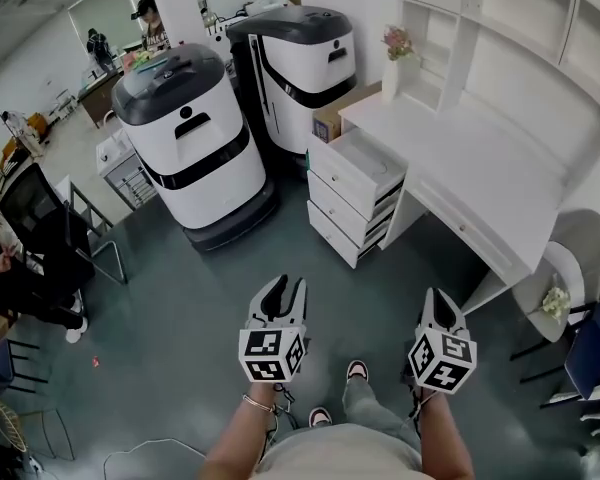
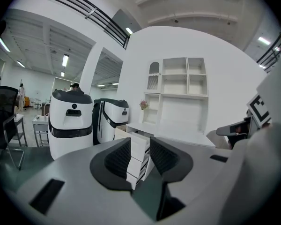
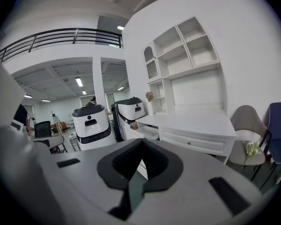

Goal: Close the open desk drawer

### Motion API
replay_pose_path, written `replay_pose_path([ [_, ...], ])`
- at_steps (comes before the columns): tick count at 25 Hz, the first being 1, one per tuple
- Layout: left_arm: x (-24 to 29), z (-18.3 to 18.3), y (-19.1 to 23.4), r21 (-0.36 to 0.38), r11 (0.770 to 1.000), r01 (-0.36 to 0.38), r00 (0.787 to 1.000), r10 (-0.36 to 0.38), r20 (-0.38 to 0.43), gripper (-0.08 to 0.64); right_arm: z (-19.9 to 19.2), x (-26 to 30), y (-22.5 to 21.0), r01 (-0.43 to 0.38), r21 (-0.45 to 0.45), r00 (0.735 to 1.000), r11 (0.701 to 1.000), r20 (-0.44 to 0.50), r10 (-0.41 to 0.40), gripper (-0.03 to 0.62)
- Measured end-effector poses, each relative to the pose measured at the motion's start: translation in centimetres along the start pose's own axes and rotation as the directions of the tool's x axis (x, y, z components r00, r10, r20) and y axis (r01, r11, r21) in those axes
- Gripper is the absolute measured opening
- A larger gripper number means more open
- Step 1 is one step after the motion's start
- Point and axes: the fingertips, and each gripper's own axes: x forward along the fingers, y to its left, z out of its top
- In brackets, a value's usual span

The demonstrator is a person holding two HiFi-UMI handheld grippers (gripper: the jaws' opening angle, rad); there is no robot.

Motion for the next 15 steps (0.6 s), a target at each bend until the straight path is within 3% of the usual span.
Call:
replay_pose_path([
  [15,14.0,3.0,-2.4,0.005,0.999,-0.039,0.999,0.039,-0.011,0.135,6.0,14.2,-6.0,-0.075,0.007,0.997,0.997,-0.026,0.075,0.006],
])
